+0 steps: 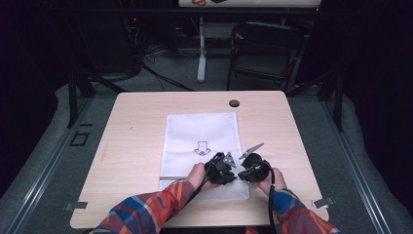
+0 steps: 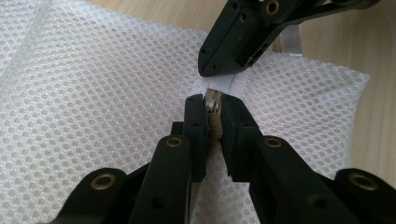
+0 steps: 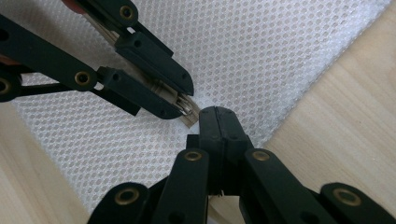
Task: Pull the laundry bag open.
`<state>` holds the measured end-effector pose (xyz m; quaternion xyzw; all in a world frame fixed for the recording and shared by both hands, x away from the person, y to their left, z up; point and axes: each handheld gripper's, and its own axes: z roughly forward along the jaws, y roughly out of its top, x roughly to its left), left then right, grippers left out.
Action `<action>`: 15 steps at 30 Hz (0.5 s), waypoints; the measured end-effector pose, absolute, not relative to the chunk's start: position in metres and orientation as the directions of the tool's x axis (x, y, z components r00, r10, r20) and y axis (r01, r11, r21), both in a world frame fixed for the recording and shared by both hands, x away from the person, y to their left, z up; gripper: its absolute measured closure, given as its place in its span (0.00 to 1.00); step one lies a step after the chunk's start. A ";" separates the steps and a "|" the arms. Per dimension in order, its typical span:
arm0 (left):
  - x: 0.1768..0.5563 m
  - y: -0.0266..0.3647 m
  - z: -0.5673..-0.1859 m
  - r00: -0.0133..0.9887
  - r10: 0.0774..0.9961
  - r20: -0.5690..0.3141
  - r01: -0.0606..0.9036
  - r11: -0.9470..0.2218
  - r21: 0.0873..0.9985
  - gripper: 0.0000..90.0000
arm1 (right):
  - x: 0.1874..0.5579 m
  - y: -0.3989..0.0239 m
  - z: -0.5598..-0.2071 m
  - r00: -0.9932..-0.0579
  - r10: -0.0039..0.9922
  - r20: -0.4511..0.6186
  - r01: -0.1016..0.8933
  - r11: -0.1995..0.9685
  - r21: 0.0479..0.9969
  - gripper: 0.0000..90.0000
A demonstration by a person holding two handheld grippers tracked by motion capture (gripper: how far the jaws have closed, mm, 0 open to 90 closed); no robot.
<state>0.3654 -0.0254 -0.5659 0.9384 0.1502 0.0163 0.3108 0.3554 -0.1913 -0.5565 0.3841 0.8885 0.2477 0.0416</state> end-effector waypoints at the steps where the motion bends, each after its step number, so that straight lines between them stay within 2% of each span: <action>1: 0.365 -0.025 -0.566 0.954 0.294 -0.064 0.274 -0.762 0.587 0.91 | 0.355 -0.191 -0.557 -0.700 0.705 0.116 0.663 0.581 0.471 1.00; 15: 0.366 -0.017 -0.562 0.947 0.309 -0.087 0.299 -0.752 0.587 0.91 | 0.356 -0.192 -0.555 -0.703 0.704 0.099 0.664 0.600 0.447 1.00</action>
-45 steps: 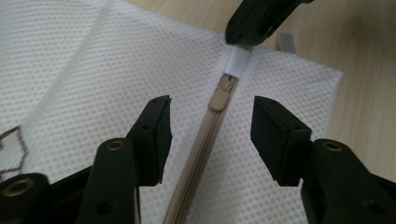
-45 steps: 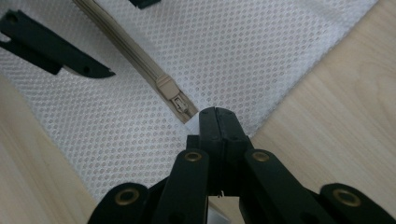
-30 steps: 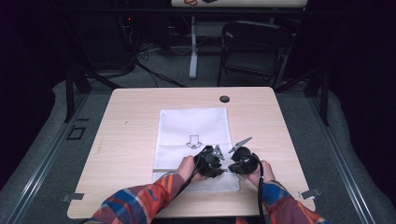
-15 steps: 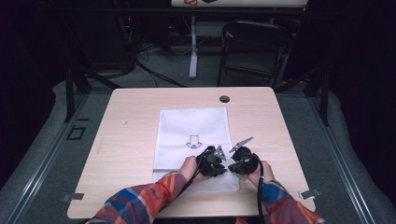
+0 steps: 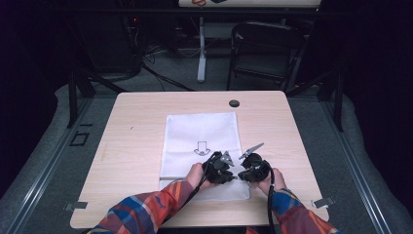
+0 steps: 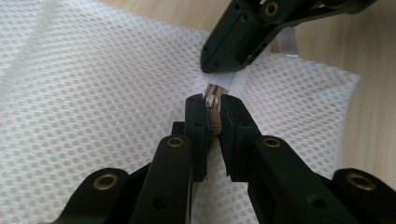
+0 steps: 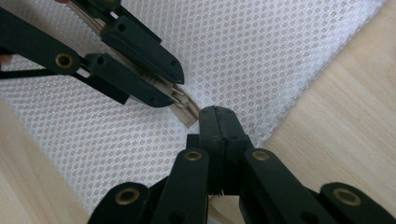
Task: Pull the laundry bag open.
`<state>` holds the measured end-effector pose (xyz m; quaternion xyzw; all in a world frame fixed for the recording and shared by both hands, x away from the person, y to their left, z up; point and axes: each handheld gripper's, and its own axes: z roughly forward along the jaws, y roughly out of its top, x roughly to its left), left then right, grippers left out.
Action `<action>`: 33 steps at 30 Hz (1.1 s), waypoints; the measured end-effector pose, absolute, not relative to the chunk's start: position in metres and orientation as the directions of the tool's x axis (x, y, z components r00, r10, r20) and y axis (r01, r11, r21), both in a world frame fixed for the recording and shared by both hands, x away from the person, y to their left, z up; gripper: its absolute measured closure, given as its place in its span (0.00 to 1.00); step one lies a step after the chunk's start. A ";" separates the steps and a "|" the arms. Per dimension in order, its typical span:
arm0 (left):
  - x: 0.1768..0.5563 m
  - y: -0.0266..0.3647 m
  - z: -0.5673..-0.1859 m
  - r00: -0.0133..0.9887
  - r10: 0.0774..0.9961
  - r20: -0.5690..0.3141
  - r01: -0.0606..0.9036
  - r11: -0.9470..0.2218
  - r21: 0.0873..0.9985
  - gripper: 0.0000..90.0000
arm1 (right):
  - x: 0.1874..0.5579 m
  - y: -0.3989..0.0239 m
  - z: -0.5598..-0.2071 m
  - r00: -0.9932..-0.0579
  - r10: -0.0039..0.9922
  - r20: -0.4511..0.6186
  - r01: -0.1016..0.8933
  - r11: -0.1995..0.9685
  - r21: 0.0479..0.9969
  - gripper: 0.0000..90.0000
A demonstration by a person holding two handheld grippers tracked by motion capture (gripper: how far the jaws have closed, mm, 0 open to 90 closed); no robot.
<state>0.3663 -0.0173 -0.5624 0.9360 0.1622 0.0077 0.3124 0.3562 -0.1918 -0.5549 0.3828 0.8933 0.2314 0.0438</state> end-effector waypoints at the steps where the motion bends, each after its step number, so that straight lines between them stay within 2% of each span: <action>1: 0.367 -0.015 -0.562 0.948 0.307 -0.089 0.299 -0.751 0.589 0.91 | 0.356 -0.192 -0.555 -0.702 0.705 0.100 0.665 0.598 0.447 1.00; 5: 0.369 -0.006 -0.560 0.944 0.314 -0.104 0.314 -0.748 0.585 0.91 | 0.356 -0.192 -0.556 -0.693 0.710 0.128 0.674 0.574 0.464 1.00; 15: 0.372 0.008 -0.559 0.929 0.335 -0.156 0.361 -0.734 0.576 0.91 | 0.357 -0.192 -0.556 -0.701 0.704 0.118 0.666 0.586 0.461 1.00; 30: 0.371 0.020 -0.556 0.928 0.341 -0.149 0.364 -0.746 0.558 0.91 | 0.357 -0.192 -0.555 -0.707 0.700 0.103 0.661 0.601 0.450 1.00; 33: 0.372 0.027 -0.557 0.922 0.348 -0.172 0.382 -0.733 0.563 0.91 | 0.357 -0.192 -0.555 -0.706 0.700 0.108 0.662 0.598 0.452 1.00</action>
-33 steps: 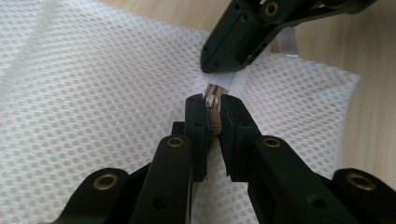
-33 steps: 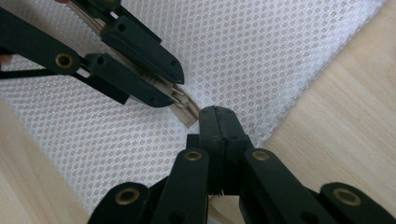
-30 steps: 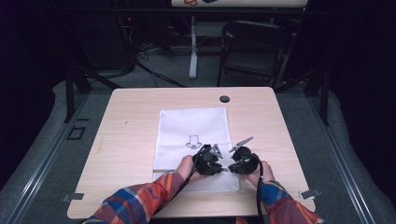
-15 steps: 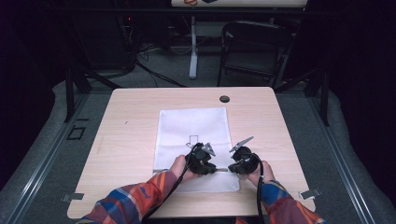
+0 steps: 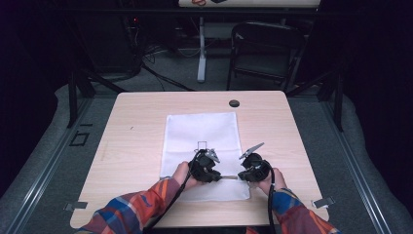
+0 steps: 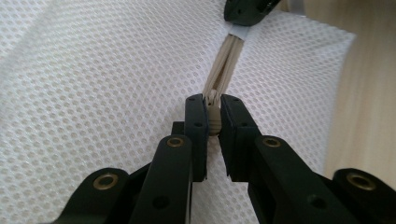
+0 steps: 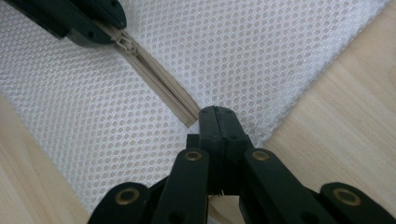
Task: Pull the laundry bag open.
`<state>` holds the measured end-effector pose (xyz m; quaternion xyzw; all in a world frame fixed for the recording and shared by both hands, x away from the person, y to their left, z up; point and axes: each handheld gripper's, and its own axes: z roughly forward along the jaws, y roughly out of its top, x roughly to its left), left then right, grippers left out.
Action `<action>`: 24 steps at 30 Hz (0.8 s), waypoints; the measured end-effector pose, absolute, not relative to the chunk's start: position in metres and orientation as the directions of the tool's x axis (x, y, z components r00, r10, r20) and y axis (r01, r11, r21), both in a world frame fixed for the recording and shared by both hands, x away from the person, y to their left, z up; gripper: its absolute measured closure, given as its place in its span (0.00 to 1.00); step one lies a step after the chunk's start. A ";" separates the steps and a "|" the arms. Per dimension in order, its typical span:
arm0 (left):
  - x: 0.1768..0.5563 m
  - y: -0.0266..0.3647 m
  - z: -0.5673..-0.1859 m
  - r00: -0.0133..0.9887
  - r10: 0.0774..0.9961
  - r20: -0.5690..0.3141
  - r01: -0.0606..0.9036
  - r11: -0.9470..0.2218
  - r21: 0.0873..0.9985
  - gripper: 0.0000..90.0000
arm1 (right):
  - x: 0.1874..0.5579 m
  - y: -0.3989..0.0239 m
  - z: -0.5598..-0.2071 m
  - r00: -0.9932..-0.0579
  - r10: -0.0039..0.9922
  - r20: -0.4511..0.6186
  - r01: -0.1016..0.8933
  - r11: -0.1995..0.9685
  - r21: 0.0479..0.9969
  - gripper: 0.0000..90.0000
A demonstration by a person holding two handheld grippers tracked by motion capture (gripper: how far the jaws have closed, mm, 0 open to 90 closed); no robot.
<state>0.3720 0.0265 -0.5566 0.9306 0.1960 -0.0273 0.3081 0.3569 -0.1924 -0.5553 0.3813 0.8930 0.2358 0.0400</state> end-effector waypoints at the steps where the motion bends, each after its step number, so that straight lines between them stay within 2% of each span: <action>1: 0.372 0.027 -0.557 0.923 0.346 -0.169 0.379 -0.739 0.558 0.91 | 0.357 -0.192 -0.555 -0.707 0.699 0.106 0.661 0.600 0.450 1.00; 15: 0.373 0.035 -0.558 0.920 0.352 -0.173 0.387 -0.739 0.551 0.90 | 0.357 -0.191 -0.555 -0.706 0.702 0.097 0.661 0.604 0.446 1.00; 24: 0.374 0.035 -0.560 0.922 0.341 -0.181 0.383 -0.742 0.551 0.90 | 0.356 -0.176 -0.551 -0.736 0.673 0.078 0.614 0.615 0.495 1.00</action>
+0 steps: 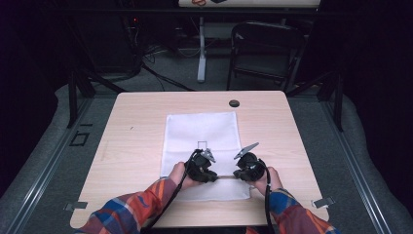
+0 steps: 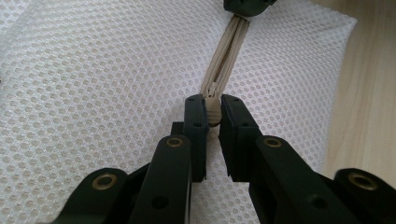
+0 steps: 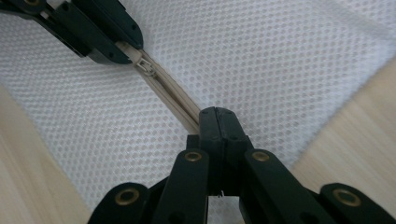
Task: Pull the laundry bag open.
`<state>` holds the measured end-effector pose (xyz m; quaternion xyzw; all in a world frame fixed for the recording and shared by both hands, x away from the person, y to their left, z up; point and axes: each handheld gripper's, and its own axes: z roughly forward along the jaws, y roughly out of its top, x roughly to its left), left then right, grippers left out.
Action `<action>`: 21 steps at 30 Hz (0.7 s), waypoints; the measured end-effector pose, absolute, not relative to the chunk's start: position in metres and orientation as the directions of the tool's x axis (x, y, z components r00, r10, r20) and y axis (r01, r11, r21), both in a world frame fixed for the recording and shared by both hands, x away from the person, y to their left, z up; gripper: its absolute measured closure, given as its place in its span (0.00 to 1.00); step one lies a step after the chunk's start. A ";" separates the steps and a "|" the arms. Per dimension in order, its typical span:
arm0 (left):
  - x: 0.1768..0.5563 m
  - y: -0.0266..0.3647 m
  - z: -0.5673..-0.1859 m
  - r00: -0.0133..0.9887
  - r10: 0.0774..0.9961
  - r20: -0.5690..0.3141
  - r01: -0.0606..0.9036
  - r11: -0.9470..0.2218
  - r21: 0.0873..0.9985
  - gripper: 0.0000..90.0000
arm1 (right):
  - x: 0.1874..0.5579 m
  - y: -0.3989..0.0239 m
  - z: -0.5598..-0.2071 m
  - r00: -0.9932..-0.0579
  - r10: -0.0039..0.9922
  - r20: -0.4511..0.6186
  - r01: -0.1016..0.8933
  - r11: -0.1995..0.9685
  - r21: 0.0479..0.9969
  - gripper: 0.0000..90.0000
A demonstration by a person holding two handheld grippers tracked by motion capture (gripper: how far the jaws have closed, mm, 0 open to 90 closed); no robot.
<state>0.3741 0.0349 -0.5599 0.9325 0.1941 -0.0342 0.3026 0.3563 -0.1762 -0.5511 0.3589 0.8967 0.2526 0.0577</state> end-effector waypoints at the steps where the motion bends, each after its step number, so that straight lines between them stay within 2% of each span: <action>1: 0.374 0.035 -0.560 0.922 0.342 -0.182 0.384 -0.740 0.552 0.90 | 0.358 -0.176 -0.552 -0.741 0.665 0.088 0.615 0.622 0.484 1.00; 11: 0.373 0.033 -0.560 0.923 0.347 -0.165 0.378 -0.744 0.551 0.90 | 0.361 -0.175 -0.558 -0.743 0.662 0.093 0.618 0.626 0.476 1.00; 14: 0.372 0.032 -0.558 0.924 0.353 -0.149 0.374 -0.749 0.547 0.90 | 0.359 -0.173 -0.557 -0.750 0.659 0.053 0.603 0.648 0.465 1.00; 21: 0.370 0.031 -0.557 0.924 0.355 -0.145 0.374 -0.749 0.548 0.91 | 0.357 -0.172 -0.557 -0.743 0.667 0.045 0.607 0.646 0.463 1.00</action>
